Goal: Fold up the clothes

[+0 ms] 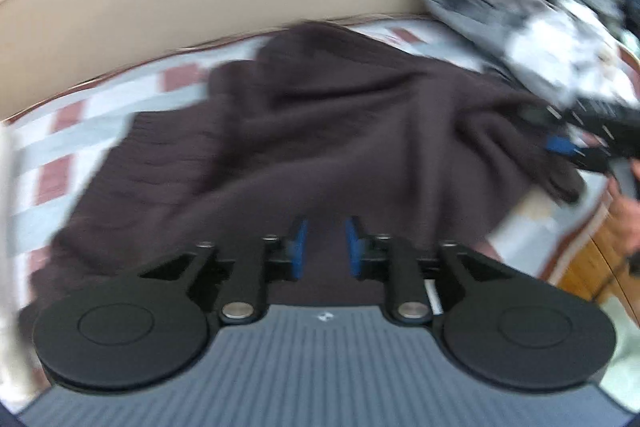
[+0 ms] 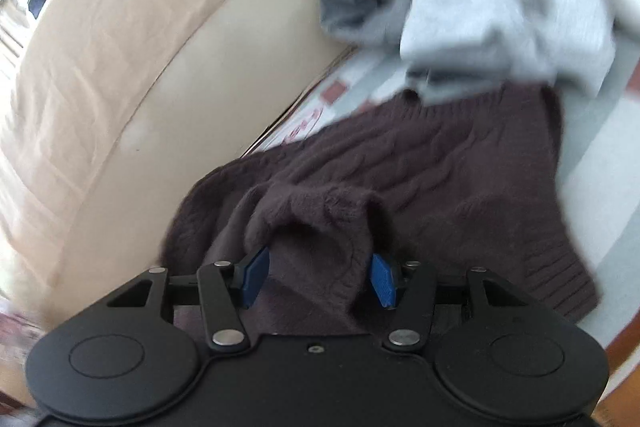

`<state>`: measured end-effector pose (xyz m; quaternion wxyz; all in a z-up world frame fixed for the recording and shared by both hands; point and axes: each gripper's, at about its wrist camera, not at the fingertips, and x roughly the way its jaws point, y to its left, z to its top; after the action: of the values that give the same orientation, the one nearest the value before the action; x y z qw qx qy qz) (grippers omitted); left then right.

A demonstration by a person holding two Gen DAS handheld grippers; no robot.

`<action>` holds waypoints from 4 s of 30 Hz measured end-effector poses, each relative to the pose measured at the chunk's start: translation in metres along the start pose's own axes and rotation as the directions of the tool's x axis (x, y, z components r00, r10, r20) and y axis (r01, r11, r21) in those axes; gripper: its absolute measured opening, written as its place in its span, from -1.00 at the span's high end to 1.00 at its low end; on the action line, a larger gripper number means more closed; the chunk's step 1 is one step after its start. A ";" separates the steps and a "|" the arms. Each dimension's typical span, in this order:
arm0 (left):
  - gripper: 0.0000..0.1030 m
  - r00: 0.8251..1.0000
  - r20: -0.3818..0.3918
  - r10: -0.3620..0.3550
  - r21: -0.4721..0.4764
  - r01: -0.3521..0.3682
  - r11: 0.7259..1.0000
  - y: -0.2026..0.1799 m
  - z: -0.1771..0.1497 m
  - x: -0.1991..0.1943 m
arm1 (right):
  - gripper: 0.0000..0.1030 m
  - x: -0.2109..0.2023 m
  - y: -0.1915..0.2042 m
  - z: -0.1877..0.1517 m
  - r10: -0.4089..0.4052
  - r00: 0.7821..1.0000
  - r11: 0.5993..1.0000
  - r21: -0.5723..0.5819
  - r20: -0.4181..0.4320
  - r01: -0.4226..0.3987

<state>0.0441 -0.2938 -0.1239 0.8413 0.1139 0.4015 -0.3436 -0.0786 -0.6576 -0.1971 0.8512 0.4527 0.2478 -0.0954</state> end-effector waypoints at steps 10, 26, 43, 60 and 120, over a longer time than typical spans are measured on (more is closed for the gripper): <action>-0.32 0.992 -0.059 -0.112 -0.058 0.108 0.992 -0.040 -0.011 0.050 | 0.26 -0.047 0.020 0.010 0.205 0.979 0.979 -0.002 -0.004 -0.205; 0.87 0.990 0.133 -0.042 -0.273 0.078 0.959 0.045 -0.008 -0.120 | 0.83 -0.177 0.055 -0.026 0.172 0.982 0.893 -0.409 -0.079 -0.190; 0.85 0.966 -0.252 -0.052 -0.292 -0.025 0.956 0.051 -0.054 -0.028 | 0.05 -0.192 0.015 -0.050 -0.126 0.961 0.959 -0.279 -0.246 0.054; 0.86 0.980 -0.153 -0.125 -0.051 0.119 0.992 0.006 0.012 -0.031 | 0.02 -0.025 0.190 -0.156 -0.140 0.946 0.558 -0.813 -0.292 -0.168; 0.56 0.922 -0.380 0.075 -0.260 -0.185 0.948 0.120 -0.083 -0.060 | 0.16 -0.054 0.099 -0.076 0.035 0.934 0.908 -0.378 -0.356 -0.178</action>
<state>0.0488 -0.1375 -0.1431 0.7804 0.0774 0.5886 -0.1964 -0.1117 -0.5427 -0.1338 0.8743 0.2896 0.3801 0.0850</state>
